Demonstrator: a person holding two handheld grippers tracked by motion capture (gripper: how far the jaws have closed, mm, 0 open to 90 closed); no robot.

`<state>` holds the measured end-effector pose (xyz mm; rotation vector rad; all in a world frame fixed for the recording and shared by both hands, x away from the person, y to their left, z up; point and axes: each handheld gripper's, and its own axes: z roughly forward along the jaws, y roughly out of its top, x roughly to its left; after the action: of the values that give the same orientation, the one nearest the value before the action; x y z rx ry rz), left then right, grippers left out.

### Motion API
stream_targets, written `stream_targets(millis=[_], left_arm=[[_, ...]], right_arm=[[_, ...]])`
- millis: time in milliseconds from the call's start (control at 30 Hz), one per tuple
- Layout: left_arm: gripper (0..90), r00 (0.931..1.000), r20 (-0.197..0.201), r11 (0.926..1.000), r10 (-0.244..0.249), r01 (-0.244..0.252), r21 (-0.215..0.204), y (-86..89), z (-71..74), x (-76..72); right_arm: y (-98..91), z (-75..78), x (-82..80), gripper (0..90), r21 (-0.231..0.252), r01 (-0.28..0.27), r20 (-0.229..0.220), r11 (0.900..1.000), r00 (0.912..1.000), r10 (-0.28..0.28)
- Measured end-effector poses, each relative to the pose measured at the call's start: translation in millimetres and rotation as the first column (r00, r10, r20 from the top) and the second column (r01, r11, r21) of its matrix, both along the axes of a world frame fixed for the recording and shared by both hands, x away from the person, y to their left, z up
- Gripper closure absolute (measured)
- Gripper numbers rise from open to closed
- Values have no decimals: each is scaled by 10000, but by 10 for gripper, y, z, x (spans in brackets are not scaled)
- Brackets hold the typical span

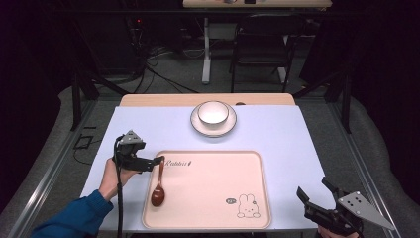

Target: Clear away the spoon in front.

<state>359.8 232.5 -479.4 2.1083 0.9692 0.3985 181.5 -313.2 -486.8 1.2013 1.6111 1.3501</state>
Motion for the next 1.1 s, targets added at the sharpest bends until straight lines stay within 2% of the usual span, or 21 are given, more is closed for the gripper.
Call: stream_targets(millis=[33, 67, 133, 367, 400, 500, 567, 667, 700, 733, 767, 800, 833, 867, 900, 967, 1067, 1100], left_arm=[[91, 9991, 423, 10000, -17, 17, -12, 21, 82, -66], [81, 9991, 423, 10000, -17, 17, -12, 21, 82, -66], [61, 9961, 884, 9999, 76, -65, -129, 57, 189, -161], [32, 9897, 1410, 9994, 228, -187, -302, 140, 316, -341], [24, 9871, 1564, 9989, 333, -278, -368, 171, 335, -403], [13, 9851, 1683, 9982, 340, -252, -543, 211, 343, -466], [10, 9856, 1657, 9961, 337, -195, -866, 260, 348, -533], [7, 9823, 1829, 9941, 406, -213, -1062, 318, 350, -623], [6, 9791, 1964, 9923, 518, -282, -1210, 359, 348, -689], [5, 9791, 1964, 9923, 518, -282, -1210, 359, 348, -689], [2, 9759, 2103, 9910, 588, -317, -1300, 393, 343, -748], [3, 9759, 2103, 9910, 588, -317, -1300, 393, 343, -748], [3, 9706, 2352, 9898, 512, -180, -1412, 426, 331, -818], [4, 9706, 2352, 9898, 512, -180, -1412, 426, 331, -818], [5, 9643, 2618, 9905, 400, -38, -1372, 460, 318, -889], [7, 9602, 2766, 9890, 398, 15, -1476, 493, 292, -945], [6, 9619, 2701, 9897, 423, -34, -1429, 520, 256, -980], [7, 9620, 2665, 9875, 589, -170, -1570, 547, 201, -1006]], right_arm=[[3, 0, -2, 137, 15, -3, -8, 10000, 10000, 3], [3, 0, -2, 137, 15, -3, -8, 10000, 10000, 3], [3, 0, -2, 137, 19, -4, -2, 10000, 10000, 4], [3, 0, -2, 137, 18, 1, -8, 10000, 10000, -1], [3, 0, -2, 137, 21, -1, -4, 10000, 10000, 1], [3, 0, -3, 137, 14, 6, -1, 10000, 10000, -6], [4, 0, -3, 137, 17, 6, -4, 10000, 10000, -6], [5, 1, -3, 137, 10, 18, -2, 10000, 10000, -18], [5, 1, -3, 137, 10, 12, -6, 10000, 10000, -12], [5, 1, -3, 137, 5, 16, -7, 10000, 10000, -16], [5, 1, -2, 137, 5, 16, -8, 10000, 10000, -16], [5, 1, -2, 137, 5, 16, -8, 10000, 10000, -16], [4, 0, -2, 137, 11, 13, -11, 10000, 10000, -13], [4, 0, -2, 137, 11, 13, -11, 10000, 10000, -13], [5, 0, -1, 137, 17, 23, -6, 10000, 10000, -23], [5, 1, -2, 137, 17, 29, -3, 10000, 10000, -29], [7, 1, -1, 137, 4, 22, -20, 10000, 10000, -22], [6, 0, 0, 137, 4, 26, -22, 10000, 10000, -26]])
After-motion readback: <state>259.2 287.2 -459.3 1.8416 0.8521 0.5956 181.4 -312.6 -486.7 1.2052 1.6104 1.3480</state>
